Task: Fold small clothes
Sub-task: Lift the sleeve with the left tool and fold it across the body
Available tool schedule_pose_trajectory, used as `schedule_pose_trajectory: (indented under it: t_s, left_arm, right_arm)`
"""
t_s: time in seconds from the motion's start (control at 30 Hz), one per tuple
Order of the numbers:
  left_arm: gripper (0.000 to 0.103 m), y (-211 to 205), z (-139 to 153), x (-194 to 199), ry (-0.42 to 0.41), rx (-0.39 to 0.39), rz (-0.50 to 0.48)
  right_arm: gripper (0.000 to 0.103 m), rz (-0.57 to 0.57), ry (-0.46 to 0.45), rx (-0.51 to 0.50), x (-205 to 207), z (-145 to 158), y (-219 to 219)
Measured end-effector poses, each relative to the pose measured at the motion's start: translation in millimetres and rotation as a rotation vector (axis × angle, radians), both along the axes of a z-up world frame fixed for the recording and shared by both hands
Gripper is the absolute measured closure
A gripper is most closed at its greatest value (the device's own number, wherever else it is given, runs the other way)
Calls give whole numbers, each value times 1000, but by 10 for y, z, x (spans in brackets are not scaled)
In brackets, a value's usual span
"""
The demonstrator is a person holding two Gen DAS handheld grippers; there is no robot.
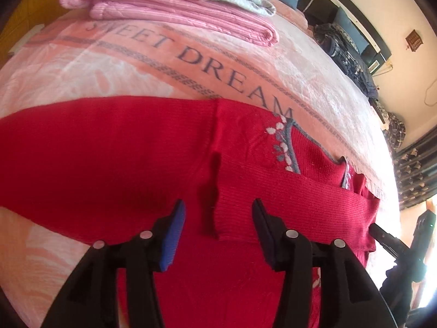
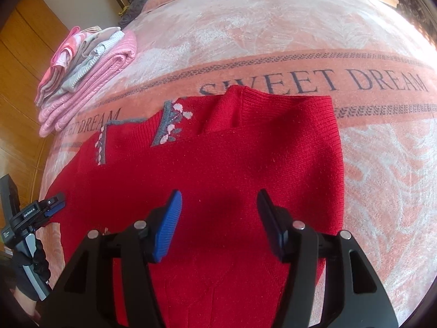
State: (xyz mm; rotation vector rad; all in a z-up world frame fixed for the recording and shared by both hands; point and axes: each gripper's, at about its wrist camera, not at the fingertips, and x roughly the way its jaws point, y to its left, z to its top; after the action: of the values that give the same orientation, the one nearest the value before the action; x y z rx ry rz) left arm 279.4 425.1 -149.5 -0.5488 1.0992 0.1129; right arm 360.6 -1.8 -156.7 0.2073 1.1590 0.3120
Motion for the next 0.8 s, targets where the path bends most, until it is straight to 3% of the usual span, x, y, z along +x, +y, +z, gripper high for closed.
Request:
schedule_pose_trajectory:
  t_s: [0.13,0.3,0.47,0.57,0.67,0.8]
  left_arm:
    - [43,669,10,-349,40,12,164]
    - [43,1709,-2,-968,92,158,419]
    - [43,2720,-75,-1583,118,192,681]
    - [42,3082,-189,-1675,112,128,711]
    - [37,3260,-251,-1645,79,109,707]
    - [37,3361,-288,-1563,50,120,690]
  right_arm:
    - [45,11,3,3,-11,15,110]
    - [44,76,16,-40,-87,-75,330]
    - [37,141,-9,-139,-154,-172,594]
    - [34,160,-30,-182,-148,-190,709]
    - [34,144,-33,-171,-104,-194,742]
    - [34,121,-41,-160,-51,-207,762]
